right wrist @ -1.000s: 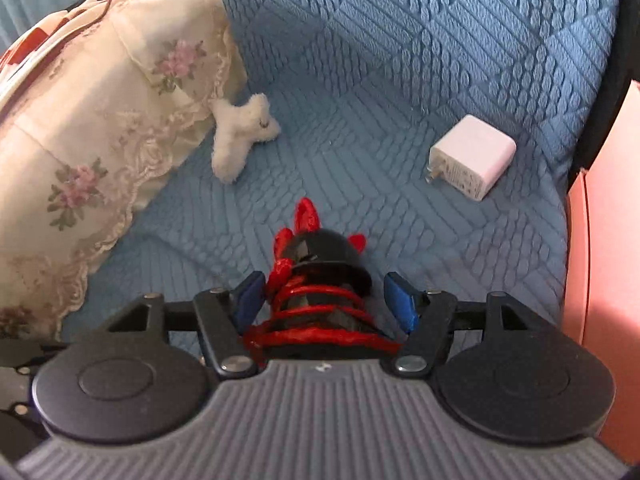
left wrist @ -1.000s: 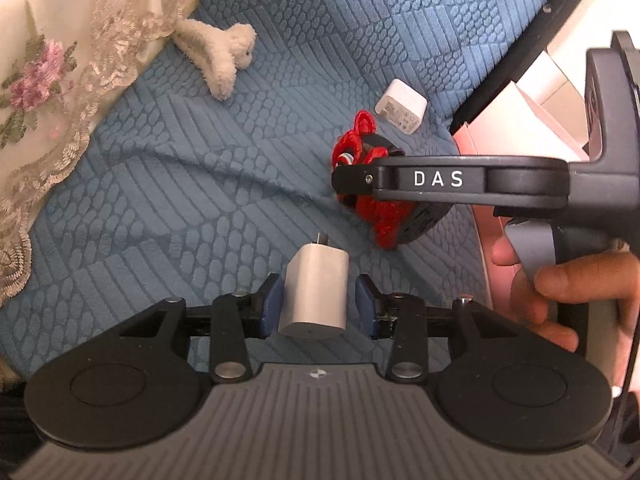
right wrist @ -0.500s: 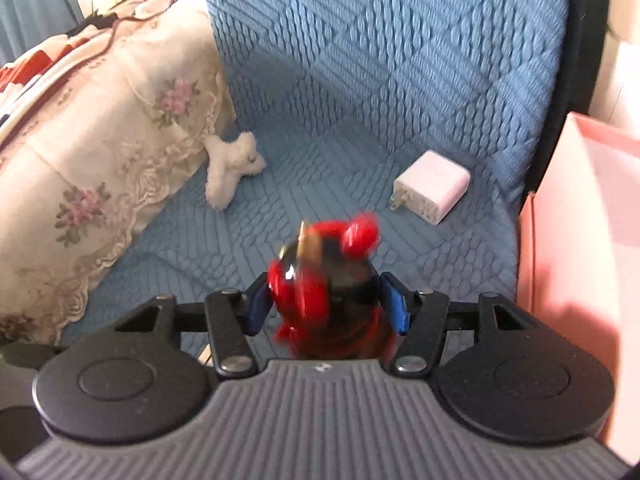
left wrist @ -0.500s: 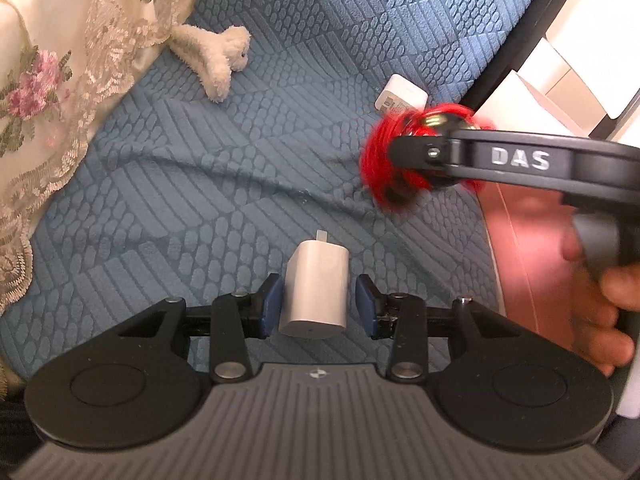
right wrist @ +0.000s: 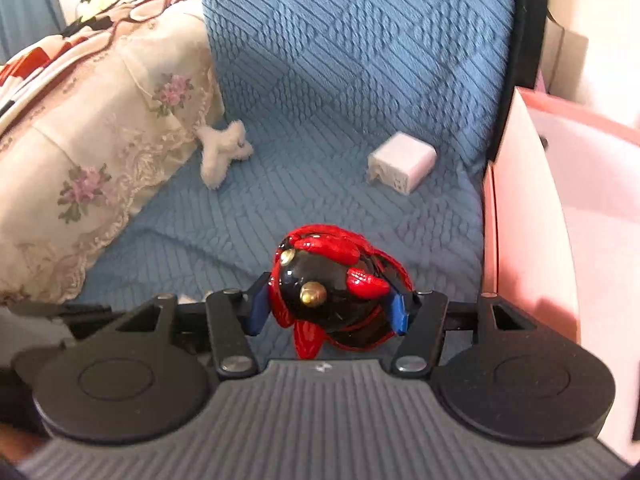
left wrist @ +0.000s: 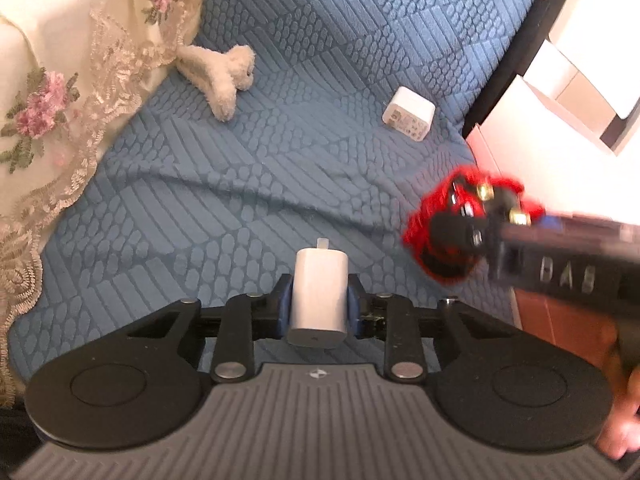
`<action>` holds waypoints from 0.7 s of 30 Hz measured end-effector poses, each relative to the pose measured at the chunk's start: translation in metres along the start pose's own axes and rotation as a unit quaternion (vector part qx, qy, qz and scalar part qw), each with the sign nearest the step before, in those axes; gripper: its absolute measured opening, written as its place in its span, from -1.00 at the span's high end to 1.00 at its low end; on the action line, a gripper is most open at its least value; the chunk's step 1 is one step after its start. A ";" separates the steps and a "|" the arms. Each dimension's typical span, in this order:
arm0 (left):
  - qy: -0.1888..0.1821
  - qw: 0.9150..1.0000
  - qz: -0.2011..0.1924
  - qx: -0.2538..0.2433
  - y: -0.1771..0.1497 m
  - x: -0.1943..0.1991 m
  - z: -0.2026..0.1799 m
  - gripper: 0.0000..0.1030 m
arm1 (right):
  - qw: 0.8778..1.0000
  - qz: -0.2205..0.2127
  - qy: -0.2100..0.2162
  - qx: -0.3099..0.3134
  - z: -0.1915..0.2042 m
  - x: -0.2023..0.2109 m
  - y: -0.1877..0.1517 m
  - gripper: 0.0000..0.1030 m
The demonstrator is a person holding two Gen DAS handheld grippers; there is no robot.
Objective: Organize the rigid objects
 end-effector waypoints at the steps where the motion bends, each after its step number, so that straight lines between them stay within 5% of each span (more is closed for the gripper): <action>1: -0.002 1.000 0.000 0.005 0.001 0.001 0.001 0.39 | 1.000 -0.001 -0.002 -0.002 0.000 0.002 -0.002 -0.16; 13: -0.019 0.998 -0.018 0.059 0.021 0.030 0.001 0.39 | 1.000 -0.011 -0.016 -0.007 -0.004 0.036 -0.023 -0.15; 21: -0.034 0.997 -0.046 0.059 0.045 0.066 -0.027 0.39 | 0.999 -0.024 0.014 -0.019 0.004 0.064 -0.003 -0.16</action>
Point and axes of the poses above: each gripper's, at about its wrist camera, not at the fingertips, and x roughly against the way its jaws point, z to its left, y to its top, the point moved 9 cm from there along -x, roughly the way its jaws point, and after that the axes turned 13 degrees about -z, right-handed, at the moved point
